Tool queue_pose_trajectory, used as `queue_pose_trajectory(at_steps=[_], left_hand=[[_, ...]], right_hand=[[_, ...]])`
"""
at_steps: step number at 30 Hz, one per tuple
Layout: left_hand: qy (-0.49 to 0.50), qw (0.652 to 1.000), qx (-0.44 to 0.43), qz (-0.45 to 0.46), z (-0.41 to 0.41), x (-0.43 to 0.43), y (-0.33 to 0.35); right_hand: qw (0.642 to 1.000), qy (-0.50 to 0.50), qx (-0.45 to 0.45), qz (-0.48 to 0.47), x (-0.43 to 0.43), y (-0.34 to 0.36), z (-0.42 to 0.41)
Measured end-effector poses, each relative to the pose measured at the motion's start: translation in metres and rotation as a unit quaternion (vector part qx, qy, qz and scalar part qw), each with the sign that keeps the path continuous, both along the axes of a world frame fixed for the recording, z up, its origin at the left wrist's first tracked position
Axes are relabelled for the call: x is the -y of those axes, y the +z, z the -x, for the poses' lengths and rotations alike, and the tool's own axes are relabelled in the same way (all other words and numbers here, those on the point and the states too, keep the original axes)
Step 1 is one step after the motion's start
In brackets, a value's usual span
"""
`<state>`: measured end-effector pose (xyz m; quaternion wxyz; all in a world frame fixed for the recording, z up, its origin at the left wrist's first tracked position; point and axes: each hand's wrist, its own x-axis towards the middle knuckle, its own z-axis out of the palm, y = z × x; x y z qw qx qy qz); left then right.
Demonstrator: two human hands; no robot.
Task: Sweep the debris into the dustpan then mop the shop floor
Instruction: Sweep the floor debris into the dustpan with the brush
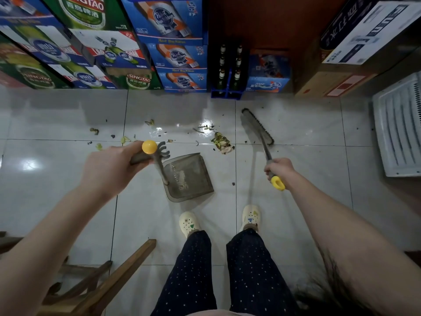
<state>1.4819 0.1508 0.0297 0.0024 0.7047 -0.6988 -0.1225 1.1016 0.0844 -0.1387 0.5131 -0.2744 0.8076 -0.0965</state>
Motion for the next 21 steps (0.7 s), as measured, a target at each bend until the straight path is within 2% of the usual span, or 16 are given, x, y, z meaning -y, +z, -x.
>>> queue_pose_trajectory(at_steps=[7, 16, 21], left_hand=[[0.028, 1.000, -0.006, 0.011, 0.019, 0.004, 0.005], [0.026, 0.999, -0.013, 0.019, 0.021, 0.005, 0.007], [0.021, 0.999, -0.020, 0.025, 0.018, 0.002, 0.013]], right_hand=[[0.998, -0.033, 0.020, -0.039, -0.006, -0.015, 0.016], [0.993, -0.031, 0.104, -0.042, -0.029, -0.001, -0.057], [0.989, -0.051, 0.136, -0.029, -0.030, 0.018, -0.063]])
